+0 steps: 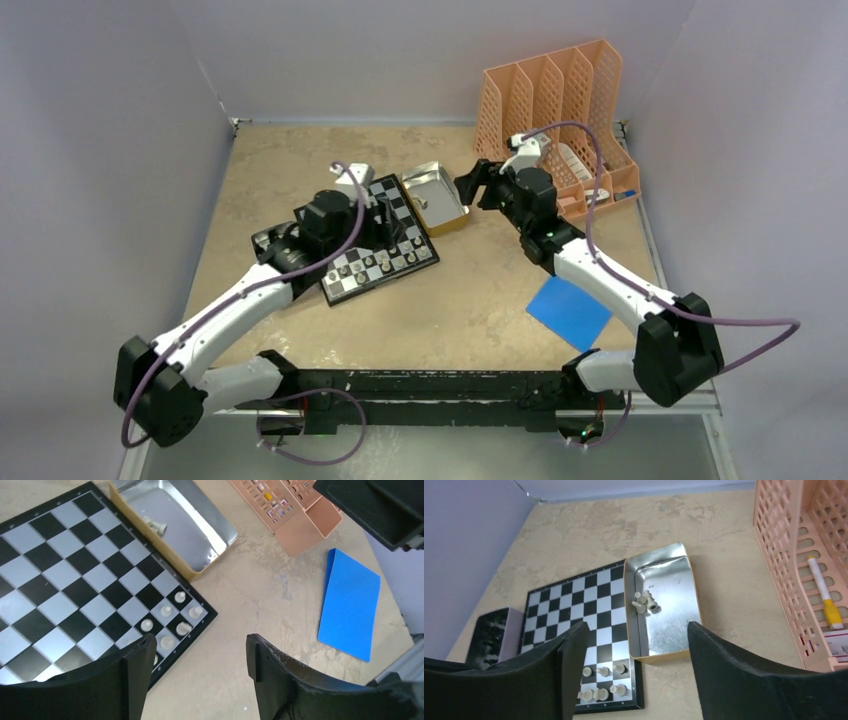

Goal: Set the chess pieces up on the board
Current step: Pick up the chess piece from the storage box.

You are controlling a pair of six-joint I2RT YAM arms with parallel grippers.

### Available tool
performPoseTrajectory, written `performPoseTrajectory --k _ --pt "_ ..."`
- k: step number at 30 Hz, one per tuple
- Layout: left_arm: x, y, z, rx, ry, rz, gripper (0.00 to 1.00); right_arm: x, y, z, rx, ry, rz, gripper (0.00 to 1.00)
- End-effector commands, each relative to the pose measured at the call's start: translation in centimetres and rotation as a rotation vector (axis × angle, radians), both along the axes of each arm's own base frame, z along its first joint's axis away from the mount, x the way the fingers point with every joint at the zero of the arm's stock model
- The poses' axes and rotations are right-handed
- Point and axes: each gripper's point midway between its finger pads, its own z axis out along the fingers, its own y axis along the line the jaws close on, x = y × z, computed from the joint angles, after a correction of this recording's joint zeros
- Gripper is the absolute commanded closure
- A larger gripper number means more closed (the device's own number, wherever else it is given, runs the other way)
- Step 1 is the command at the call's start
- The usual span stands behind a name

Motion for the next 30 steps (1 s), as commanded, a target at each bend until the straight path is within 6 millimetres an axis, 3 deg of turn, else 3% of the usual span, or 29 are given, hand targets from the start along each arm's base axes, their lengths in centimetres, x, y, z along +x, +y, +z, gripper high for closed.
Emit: performPoseTrajectory --k 1,4,7,11,18,30 --pt "-3.7 3.0 0.0 -0.066 0.120 -0.034 0.34 0.7 1.8 0.3 -0.007 -0.029 0.083 0.30" --pt "-5.5 4.4 0.7 -0.058 0.079 -0.059 0.34 1.5 2.9 -1.1 -0.035 0.004 0.104 0.45" --pt "-7.0 4.9 1.9 -0.061 0.038 -0.093 0.34 2.8 4.2 -2.9 -0.072 0.046 0.106 0.52" --pt "-8.4 5.5 3.0 -0.044 -0.008 -0.129 0.34 4.9 6.0 -5.6 -0.121 0.099 0.104 0.53" --pt "-9.1 6.9 1.5 0.000 0.011 -0.093 0.34 7.0 9.5 -11.1 -0.275 0.168 0.185 0.52" --pt "-9.3 6.3 1.2 0.002 0.023 -0.128 0.35 7.6 10.0 -16.2 -0.409 0.251 0.242 0.54"
